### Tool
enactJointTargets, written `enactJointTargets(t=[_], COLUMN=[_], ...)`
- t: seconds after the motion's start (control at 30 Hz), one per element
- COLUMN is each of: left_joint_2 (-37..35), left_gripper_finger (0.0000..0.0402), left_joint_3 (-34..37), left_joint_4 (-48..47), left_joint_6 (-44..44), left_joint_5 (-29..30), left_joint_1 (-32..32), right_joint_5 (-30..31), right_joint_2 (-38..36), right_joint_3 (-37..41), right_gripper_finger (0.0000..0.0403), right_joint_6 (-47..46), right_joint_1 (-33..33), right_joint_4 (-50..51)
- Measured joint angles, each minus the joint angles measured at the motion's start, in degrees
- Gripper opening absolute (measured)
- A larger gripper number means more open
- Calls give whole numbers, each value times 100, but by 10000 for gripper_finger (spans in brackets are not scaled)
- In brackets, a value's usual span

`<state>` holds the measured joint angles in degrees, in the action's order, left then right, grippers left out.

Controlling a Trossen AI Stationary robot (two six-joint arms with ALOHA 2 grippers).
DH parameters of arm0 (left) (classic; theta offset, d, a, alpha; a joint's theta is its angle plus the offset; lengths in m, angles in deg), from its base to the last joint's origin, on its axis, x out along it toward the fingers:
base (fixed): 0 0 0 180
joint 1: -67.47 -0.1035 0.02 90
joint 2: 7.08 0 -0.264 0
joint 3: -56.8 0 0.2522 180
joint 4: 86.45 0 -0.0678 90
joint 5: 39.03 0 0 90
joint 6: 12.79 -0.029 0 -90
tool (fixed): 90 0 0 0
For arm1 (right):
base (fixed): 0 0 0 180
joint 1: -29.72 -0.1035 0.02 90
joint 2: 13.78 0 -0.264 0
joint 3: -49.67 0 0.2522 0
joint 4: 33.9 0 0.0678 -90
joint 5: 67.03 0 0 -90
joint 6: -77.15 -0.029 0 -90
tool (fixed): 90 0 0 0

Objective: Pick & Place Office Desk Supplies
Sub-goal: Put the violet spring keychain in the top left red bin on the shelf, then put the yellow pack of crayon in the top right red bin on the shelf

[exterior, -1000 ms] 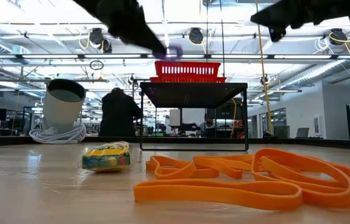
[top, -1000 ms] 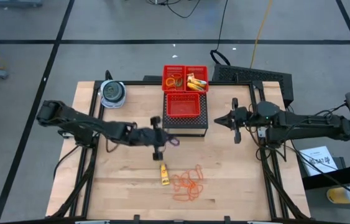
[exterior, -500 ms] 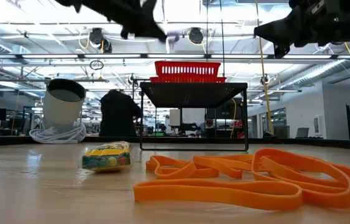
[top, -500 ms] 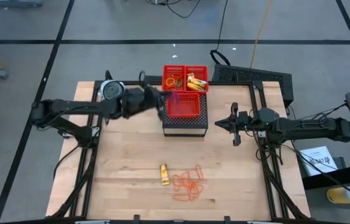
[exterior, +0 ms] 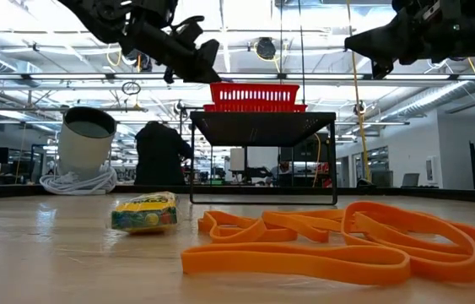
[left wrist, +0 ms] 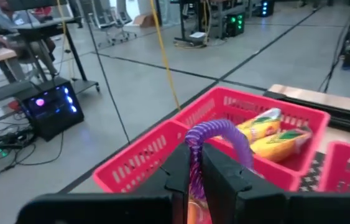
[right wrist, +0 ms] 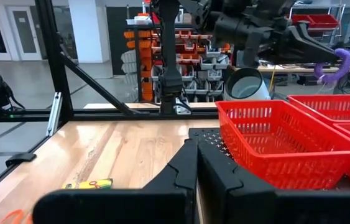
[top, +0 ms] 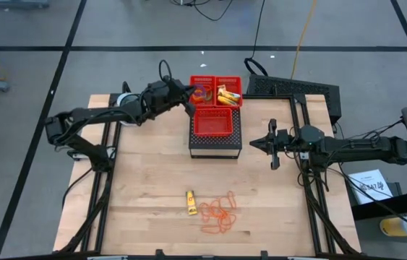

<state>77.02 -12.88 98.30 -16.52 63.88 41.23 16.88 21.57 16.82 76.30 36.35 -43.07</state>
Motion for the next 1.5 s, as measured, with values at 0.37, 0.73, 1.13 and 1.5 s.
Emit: enactJointTargets(t=[0.37,0.73,1.13,1.5], left_joint_2=[58,-74,-865,242], left_gripper_finger=[108,212,200,186], left_joint_3=[0,7,0,5], left_joint_4=[-1,-191,-2210,-3452], left_joint_6=[429,578,991,945], left_joint_5=[17,-308,-2736,-1860], left_joint_1=[-37,130,2097,4260], right_joint_5=[0,0,0,2], right_joint_2=[0,0,0,2], right_joint_3=[0,0,0,0], right_gripper_finger=[4,4,4,4], right_joint_6=[2,2,120,131], right_joint_1=[0,0,2,0], right_joint_4=[49,57,145,136])
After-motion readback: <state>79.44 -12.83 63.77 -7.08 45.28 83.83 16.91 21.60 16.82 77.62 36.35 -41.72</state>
